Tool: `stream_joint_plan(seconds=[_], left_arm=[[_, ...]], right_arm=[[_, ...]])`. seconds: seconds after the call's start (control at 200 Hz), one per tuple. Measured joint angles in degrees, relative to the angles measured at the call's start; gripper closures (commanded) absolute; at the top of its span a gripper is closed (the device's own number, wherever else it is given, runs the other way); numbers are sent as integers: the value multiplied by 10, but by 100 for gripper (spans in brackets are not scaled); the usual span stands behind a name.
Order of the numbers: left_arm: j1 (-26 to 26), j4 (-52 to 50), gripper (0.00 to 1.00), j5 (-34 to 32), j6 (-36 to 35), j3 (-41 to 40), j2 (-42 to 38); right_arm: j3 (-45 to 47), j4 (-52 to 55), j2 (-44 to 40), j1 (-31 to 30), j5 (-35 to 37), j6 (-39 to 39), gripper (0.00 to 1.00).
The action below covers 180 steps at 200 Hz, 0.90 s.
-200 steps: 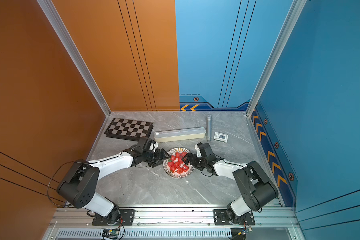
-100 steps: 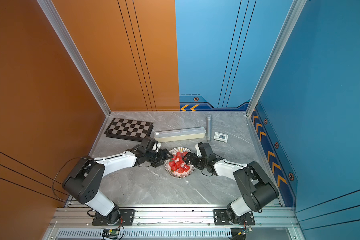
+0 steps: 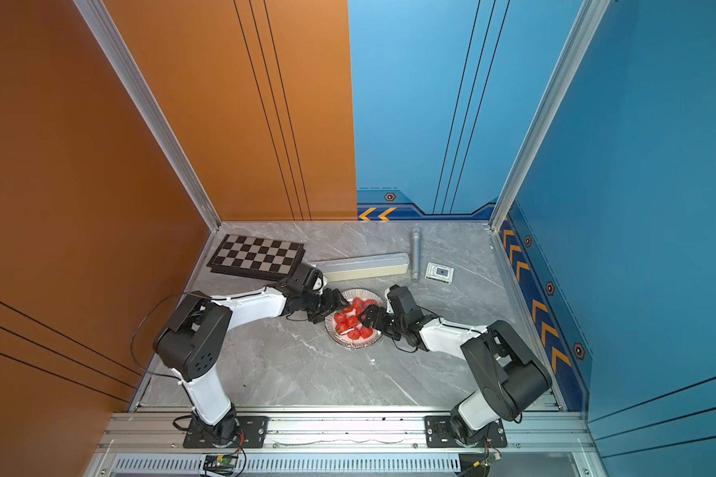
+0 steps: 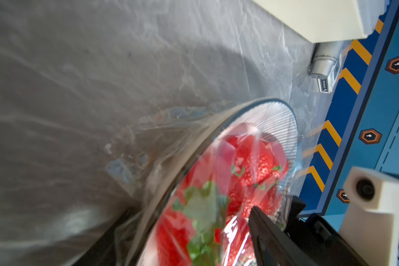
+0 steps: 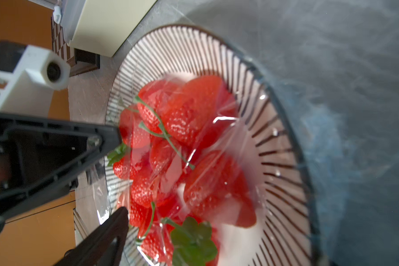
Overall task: Wrap the plate with plastic wrap
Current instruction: Cover the plate with plastic wrap.
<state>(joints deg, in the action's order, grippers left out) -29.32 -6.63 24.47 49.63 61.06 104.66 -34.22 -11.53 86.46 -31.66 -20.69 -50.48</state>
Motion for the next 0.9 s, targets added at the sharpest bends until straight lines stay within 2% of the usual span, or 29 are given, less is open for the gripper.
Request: stream_joint_plan(seconds=[0.215, 0.435, 0.611, 0.766, 0.901], left_arm=[[39, -24, 16, -3, -49, 19, -8], [99, -56, 17, -6, -67, -47, -91], [68, 13, 15, 42, -14, -92, -113], [38, 70, 15, 63, 30, -99, -84], [27, 89, 15, 68, 45, -90, -56]], right_arm=[[15, 40, -42, 53, -18, 20, 0], [-26, 116, -54, 121, -34, 86, 0], [-91, 113, 1, 118, -53, 107, 0], [-105, 97, 51, 96, -63, 105, 0], [-103, 89, 52, 74, -61, 90, 0]])
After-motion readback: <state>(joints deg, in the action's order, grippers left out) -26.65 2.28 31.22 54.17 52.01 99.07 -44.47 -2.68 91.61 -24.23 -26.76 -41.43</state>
